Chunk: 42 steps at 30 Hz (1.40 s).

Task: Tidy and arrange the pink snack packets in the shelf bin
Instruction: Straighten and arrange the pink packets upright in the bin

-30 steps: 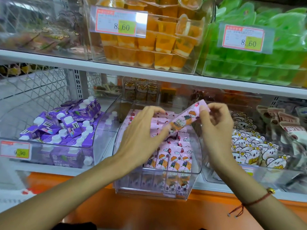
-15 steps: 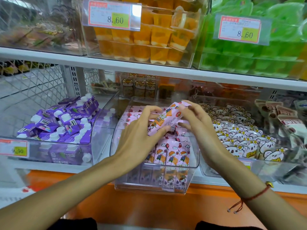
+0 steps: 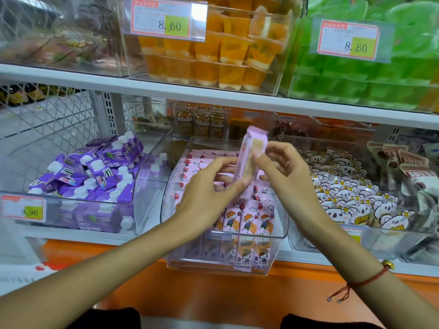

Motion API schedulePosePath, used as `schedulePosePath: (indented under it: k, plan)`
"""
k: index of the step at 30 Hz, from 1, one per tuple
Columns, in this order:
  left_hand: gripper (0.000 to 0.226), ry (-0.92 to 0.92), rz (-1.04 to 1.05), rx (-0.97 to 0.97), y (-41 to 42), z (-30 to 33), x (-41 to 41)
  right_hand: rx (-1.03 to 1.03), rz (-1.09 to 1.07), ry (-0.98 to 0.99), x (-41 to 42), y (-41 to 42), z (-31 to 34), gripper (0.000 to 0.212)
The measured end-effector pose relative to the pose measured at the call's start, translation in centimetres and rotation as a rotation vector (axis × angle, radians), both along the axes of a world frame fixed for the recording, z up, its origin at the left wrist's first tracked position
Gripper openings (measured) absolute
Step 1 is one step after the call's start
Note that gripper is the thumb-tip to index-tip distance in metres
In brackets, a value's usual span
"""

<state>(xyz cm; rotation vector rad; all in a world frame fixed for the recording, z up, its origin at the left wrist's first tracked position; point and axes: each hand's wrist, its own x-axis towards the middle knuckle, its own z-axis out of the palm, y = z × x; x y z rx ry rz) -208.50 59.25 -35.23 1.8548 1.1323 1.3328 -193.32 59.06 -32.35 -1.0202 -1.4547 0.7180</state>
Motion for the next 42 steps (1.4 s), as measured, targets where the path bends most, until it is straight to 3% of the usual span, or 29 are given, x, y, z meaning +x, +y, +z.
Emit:
schedulePosePath:
  k: [5,8,13,20,26,31,33,35,37,42]
  plan:
    - [0.021,-0.259,-0.142,-0.362,-0.4,1.0,0.4,-0.095,-0.056,-0.088,0.2,0.2,0.0,0.03]
    - [0.025,-0.29,-0.157,-0.421,-0.5,1.1,0.4,-0.12,-0.068,-0.093,0.2,0.3,0.1,0.032]
    - [0.014,-0.239,-0.161,-0.371,-0.3,1.0,0.1,-0.132,-0.005,-0.076,0.5,0.4,-0.1,0.037]
    - [0.035,-0.182,-0.15,-0.038,-0.2,0.9,-0.3,0.002,0.231,-0.04,1.4,0.2,0.0,0.041]
    - [0.032,-0.176,-0.125,0.035,-0.1,0.6,0.0,0.021,0.204,-0.008,1.0,-0.1,0.0,0.041]
    - [0.033,-0.004,-0.013,0.193,-0.3,0.6,0.1,0.045,0.056,0.021,0.7,-0.2,0.5,0.03]
    - [0.038,0.038,0.003,0.163,-0.3,0.8,-0.1,-0.008,0.075,0.091,1.1,0.0,0.7,0.024]
    - [0.051,-0.018,-0.029,-0.049,-0.3,1.5,-0.2,-0.046,0.109,0.139,1.5,0.1,0.9,0.022]
    - [0.046,-0.102,-0.097,-0.249,0.0,1.7,-0.3,-0.057,0.13,0.172,1.6,0.3,1.0,0.025]
    - [0.016,-0.189,-0.085,-0.148,0.5,1.5,-0.1,-0.072,0.148,0.152,1.9,0.9,0.7,0.029]
